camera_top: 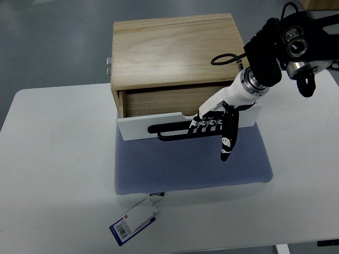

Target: Open wood drawer with right hand

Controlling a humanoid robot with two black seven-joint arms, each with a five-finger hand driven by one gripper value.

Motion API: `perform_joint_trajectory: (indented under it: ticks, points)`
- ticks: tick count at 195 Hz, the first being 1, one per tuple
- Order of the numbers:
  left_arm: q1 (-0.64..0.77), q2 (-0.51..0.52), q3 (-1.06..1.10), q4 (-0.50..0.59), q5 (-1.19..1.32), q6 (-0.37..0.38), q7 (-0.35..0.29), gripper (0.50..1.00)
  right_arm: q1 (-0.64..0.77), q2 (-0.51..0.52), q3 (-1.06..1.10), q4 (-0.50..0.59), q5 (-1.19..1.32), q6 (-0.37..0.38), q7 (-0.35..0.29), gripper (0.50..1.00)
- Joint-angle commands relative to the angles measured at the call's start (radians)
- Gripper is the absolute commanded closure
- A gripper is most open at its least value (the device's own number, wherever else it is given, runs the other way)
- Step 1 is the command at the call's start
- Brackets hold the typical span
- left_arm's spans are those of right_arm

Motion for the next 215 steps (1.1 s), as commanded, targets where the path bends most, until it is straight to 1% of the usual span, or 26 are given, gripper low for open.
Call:
perform_joint_trajectory:
  ticks: [1,46,59,100,145,160,176,206,215]
  points:
    - [0.001,0.000,0.001,0.000,0.000,0.000,0.000,0.500,0.007,-0.010,0.001,0.011,0.011,0.010,0.001,0.560]
    - [0.000,0.000,0.001,0.000,0.000,0.000,0.000,0.500,0.020,-0.025,0.016,0.026,0.037,0.022,0.001,0.560]
    - [0.000,0.000,0.001,0.000,0.001,0.000,0.000,0.500,0.023,-0.031,0.017,0.032,0.057,0.037,0.001,0.560]
    - [0.001,0.000,0.001,0.000,0.000,0.000,0.000,0.500,0.026,-0.042,0.024,0.040,0.073,0.037,0.001,0.560]
    - [0.001,0.000,-0.001,-0.003,0.000,0.000,0.000,0.500,0.093,-0.074,0.094,0.035,0.142,0.037,-0.001,0.560]
    - [0.000,0.000,-0.001,-0.004,0.001,0.000,0.000,0.500,0.107,-0.090,0.132,0.015,0.174,0.037,-0.001,0.560]
    - [0.001,0.000,0.001,-0.006,0.001,0.000,0.000,0.500,0.110,-0.109,0.191,-0.031,0.209,0.037,-0.001,0.560]
    - [0.000,0.000,0.001,-0.006,0.001,0.000,0.000,0.500,0.082,-0.111,0.290,-0.166,0.249,0.036,0.002,0.558]
    - [0.000,0.000,0.001,-0.006,0.001,0.000,0.000,0.500,0.046,-0.113,0.333,-0.233,0.260,0.022,0.008,0.558]
